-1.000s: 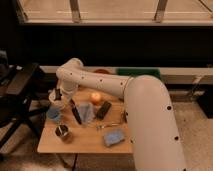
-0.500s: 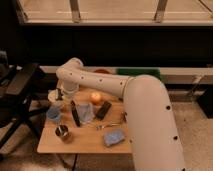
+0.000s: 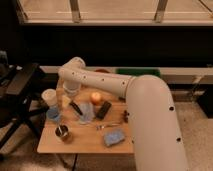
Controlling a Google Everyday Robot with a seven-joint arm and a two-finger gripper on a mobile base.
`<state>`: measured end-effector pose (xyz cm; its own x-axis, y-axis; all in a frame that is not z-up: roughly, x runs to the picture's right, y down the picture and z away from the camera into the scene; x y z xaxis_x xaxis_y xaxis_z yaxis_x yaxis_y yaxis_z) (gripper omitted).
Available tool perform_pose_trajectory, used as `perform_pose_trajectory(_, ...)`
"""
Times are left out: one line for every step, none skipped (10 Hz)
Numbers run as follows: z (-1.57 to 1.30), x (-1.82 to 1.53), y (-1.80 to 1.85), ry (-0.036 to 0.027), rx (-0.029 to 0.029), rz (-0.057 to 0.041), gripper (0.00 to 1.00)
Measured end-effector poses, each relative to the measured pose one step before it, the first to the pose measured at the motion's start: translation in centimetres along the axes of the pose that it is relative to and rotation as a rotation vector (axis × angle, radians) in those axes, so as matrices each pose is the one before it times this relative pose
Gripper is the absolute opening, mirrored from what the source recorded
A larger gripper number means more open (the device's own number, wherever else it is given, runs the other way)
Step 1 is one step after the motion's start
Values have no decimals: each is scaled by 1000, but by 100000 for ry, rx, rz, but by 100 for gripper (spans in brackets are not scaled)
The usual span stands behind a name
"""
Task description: Place brush in paper cup
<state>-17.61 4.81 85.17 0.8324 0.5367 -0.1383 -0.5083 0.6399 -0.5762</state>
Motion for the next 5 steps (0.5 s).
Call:
perform_pose_trajectory(-284, 841, -696, 88, -883, 3036, 78)
perform_pose_trajectory(-262, 1201, -1003, -1174, -3542, 6317, 78)
perform_pose_trajectory(-417, 1693, -1505, -3692, -7072, 10179, 78)
perform_pose_trajectory(-463, 1517, -1559, -5151, -8011, 9328, 78)
perform_pose_trajectory(-806, 911, -1334, -4724, -5888, 6876, 78)
